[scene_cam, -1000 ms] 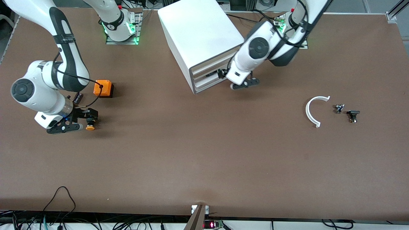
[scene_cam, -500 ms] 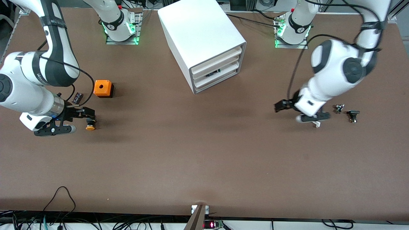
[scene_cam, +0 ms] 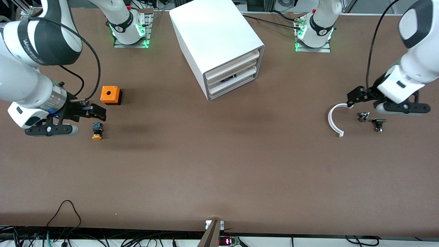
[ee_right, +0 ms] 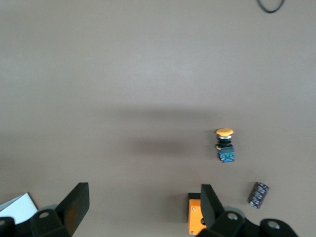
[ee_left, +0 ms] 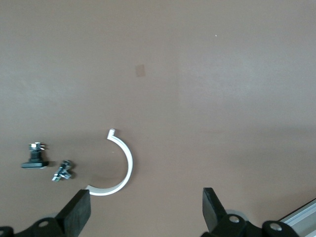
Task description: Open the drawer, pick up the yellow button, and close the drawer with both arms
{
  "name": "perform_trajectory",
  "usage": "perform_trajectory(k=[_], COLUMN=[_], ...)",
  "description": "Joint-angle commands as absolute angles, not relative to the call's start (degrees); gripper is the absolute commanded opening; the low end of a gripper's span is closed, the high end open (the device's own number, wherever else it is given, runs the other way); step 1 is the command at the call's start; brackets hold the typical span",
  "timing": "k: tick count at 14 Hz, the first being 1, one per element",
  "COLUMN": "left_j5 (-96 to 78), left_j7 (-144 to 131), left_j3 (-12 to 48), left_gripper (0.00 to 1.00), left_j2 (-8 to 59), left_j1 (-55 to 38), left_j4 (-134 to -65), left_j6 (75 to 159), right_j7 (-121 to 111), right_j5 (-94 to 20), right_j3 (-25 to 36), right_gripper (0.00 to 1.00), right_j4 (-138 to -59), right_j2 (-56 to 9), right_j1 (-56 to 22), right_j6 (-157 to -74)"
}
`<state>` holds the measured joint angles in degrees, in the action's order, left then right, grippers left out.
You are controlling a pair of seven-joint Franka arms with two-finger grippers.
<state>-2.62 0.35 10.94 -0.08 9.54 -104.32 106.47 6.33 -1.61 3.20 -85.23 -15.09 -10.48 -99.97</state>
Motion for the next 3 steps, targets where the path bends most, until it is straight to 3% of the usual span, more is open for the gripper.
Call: perform_trajectory(k=[1,3], left_j5=[-1.67,-1.58], left_j7=[2.11,2.02], left_j3=[10.81,10.81], left_gripper=[1.0,1.0], left_j2=[0.62,0.7], left_j1=[9.76,9.76], left_j4=[-102.57,-101.96], left_j6=[104.42,102.93], right_j7=[5.63,3.61], right_j5=[0.17,0.35], right_j3=[3.25,3.25], right_gripper=[1.0,1.0], right_j4=[-85.17,-85.51], right_j2=[-13.28,-11.52], right_j1=[-5.47,-2.74], right_j6=[-98.88,-98.7])
